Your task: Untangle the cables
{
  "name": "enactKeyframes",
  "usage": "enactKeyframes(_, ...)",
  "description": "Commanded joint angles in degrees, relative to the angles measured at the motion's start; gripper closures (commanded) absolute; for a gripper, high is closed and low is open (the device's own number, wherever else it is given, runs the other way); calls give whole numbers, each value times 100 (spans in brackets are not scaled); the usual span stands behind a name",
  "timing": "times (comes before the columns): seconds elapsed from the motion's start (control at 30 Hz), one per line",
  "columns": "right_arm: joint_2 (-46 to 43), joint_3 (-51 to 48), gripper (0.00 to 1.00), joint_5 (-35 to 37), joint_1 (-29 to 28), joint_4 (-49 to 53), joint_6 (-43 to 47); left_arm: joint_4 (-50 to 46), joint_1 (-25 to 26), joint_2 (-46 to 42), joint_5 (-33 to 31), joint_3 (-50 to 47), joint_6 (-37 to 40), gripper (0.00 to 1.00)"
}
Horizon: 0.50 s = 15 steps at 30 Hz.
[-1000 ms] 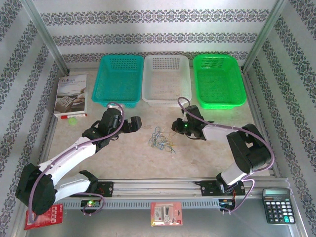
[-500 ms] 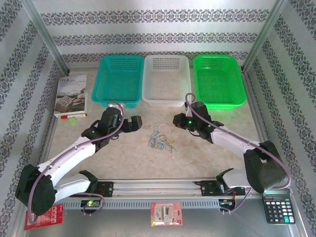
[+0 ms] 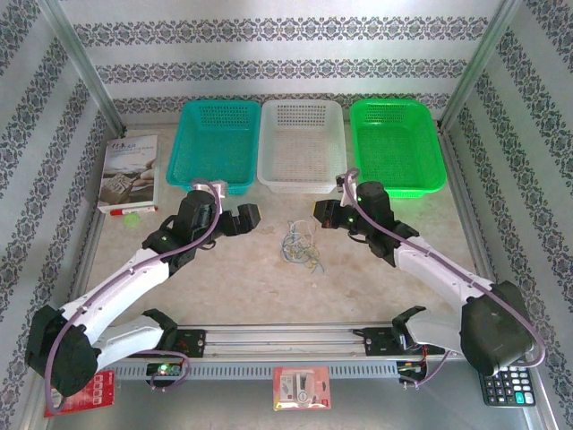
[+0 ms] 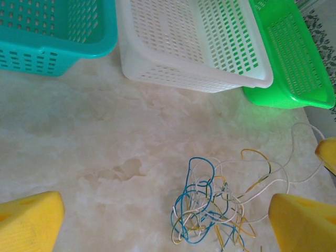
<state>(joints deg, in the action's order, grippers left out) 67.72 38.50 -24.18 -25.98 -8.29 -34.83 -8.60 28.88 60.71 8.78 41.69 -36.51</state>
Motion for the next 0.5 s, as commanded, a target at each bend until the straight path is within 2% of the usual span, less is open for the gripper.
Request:
enactKeyframes(0.0,-160,-66,100,-365,-89,-520,231,13,82,-6,168,225,-101,0)
enactKeyframes(0.37,-29,-154,100,-793,-265,-972,364,123,79,295,549,325,-216,0)
enactKeyframes(0.47,68,-105,100,-545,-265,-863,336,212,74,367,696,384,-301,2)
